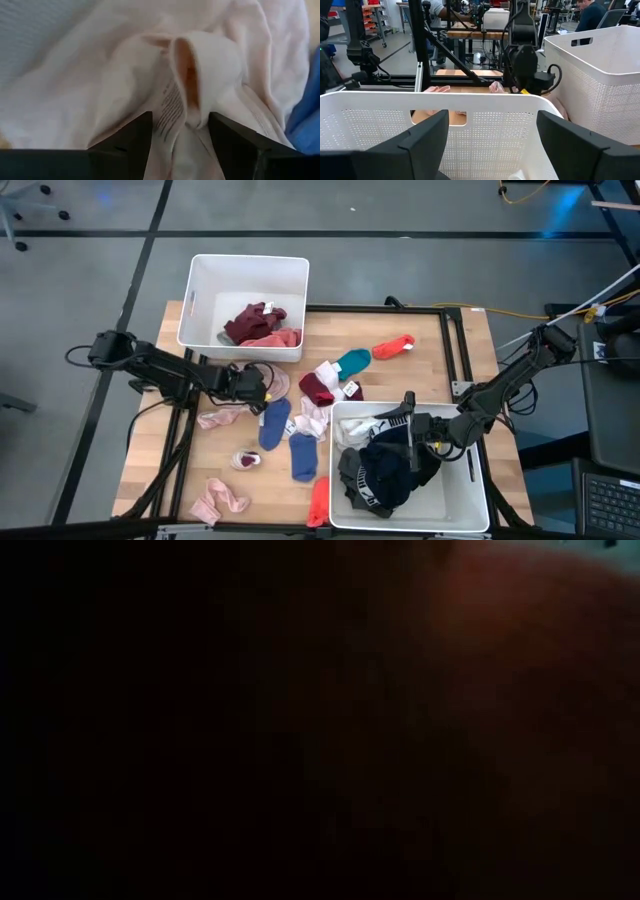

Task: Sort clothes
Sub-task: Put the pink underwear into the top white bin

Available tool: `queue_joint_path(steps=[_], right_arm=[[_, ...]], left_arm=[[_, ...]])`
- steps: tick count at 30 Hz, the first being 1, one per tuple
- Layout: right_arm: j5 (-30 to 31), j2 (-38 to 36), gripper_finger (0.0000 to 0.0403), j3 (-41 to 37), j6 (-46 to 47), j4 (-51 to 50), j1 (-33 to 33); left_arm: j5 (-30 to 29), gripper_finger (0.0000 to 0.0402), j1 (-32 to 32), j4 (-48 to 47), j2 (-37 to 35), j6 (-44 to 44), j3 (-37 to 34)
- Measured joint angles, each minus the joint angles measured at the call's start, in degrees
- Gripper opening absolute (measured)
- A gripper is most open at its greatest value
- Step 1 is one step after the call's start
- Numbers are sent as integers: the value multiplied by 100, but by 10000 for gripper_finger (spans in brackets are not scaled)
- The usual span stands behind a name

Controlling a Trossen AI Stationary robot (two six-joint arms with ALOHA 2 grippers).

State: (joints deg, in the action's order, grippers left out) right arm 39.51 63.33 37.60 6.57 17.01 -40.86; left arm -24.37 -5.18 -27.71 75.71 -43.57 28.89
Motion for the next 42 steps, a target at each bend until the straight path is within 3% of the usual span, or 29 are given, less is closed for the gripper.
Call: queue_joint_path(steps=[5,13,24,42], right_arm=[[2,1,303,0,0,-1,0],[185,252,303,4,48,7,2],[236,295,303,4,44,136,2],[236,295,303,4,37,137,2]], left_arm=[[154,165,-1,733,104,48,-365],[284,13,-83,767,26,471,-325],[337,8,-496,104,-664,984,583],[241,6,-950,-27,-2468,2421,2117]])
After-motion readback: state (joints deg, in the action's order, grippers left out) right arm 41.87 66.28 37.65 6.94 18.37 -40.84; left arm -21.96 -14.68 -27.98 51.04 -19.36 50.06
